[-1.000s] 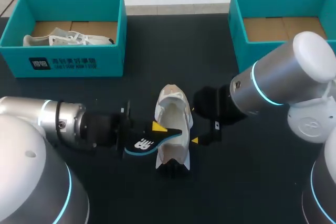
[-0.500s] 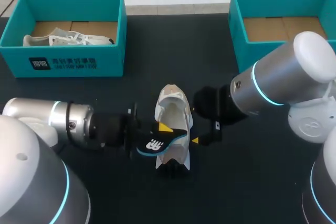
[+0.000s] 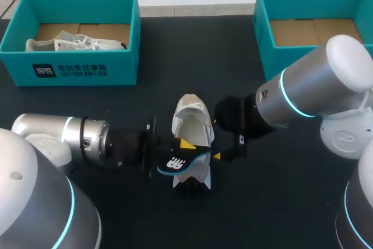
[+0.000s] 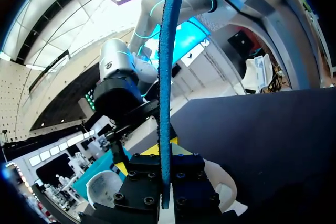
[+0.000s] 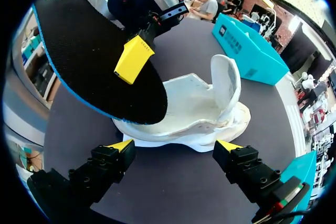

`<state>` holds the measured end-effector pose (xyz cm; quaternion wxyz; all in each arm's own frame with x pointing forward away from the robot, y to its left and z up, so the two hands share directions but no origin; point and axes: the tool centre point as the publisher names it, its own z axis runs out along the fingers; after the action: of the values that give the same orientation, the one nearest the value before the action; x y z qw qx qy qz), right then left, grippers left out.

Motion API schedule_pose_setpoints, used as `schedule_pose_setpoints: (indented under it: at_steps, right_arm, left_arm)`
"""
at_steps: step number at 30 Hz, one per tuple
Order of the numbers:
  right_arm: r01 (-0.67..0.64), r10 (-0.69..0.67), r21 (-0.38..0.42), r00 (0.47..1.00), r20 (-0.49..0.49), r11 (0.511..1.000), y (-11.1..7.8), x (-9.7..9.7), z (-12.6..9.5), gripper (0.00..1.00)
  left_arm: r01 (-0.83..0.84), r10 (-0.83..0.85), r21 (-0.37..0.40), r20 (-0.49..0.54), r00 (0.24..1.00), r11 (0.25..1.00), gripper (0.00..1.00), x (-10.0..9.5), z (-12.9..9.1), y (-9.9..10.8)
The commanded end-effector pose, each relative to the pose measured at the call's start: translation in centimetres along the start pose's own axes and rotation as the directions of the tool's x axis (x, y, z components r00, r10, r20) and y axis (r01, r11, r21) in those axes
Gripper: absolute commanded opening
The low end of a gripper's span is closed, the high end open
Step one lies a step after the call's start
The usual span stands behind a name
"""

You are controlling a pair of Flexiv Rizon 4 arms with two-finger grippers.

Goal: Take the shoe out of the shoebox, open the shoe tongue, remove and reinsert the insole, then place the shoe into the shoebox

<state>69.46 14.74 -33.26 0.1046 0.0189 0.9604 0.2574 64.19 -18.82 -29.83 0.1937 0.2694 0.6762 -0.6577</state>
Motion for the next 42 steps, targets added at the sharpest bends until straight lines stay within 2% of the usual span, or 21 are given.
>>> schedule_pose_setpoints:
  at_steps: [1,12,20,42]
  right_arm:
    - [0.000,0.000,0.000,1.000,0.003,1.000,0.0,0.1,0.1,1.00]
    - [0.000,0.000,0.000,1.000,0.003,1.000,0.0,0.1,0.1,1.00]
    - [0.000,0.000,0.000,1.000,0.003,1.000,0.0,0.1,0.1,1.00]
    - [0.000,0.000,0.000,1.000,0.003,1.000,0.0,0.1,0.1,1.00]
  left_arm:
    - [0.002,-0.002,-0.003,-0.003,1.000,1.000,0.00,0.3,0.4,0.6]
    - [-0.027,0.026,-0.043,-0.026,0.999,0.999,0.00,0.4,0.5,2.3]
    - [-0.051,0.050,-0.030,-0.042,0.998,0.998,0.00,0.2,1.1,3.3]
    - [-0.031,0.026,-0.096,-0.054,0.998,0.995,0.00,1.0,0.1,7.6]
